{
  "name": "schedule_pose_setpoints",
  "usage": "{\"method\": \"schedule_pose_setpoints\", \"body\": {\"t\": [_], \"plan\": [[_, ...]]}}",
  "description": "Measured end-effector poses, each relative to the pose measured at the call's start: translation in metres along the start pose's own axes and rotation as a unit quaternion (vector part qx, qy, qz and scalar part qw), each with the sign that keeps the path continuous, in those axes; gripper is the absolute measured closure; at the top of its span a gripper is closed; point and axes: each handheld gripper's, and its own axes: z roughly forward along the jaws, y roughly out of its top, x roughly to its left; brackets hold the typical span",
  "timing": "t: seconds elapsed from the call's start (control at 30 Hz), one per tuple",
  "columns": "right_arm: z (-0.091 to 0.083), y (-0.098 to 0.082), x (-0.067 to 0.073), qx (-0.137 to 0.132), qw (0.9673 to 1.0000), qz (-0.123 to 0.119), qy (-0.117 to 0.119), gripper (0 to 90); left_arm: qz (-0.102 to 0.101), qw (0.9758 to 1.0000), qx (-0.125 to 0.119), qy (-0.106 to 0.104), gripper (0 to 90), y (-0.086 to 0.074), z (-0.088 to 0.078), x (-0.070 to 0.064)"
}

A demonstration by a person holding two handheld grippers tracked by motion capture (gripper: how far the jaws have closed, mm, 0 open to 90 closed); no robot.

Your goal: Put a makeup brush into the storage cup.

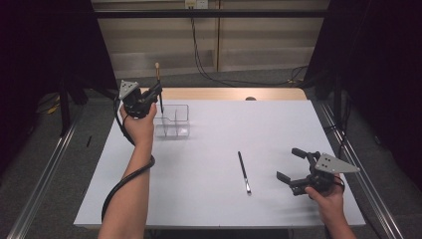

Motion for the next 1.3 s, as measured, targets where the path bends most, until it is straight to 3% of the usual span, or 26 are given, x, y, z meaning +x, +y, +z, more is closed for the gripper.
{"method": "schedule_pose_setpoints", "body": {"t": [0.23, 1.3], "plan": [[0.0, 0.0, 0.0, 0.001, 1.0, -0.001, 0.0, 0.0, 0.007, 0.9999, -0.002, 0.007, 83.5, 0.0, -0.001, 0.005], [0.0, 0.0, 0.0, 0.003, 1.0, -0.003, 0.001, 0.0, 0.004, 0.9996, 0.002, 0.027, 83.5, -0.009, 0.0, 0.017]]}}
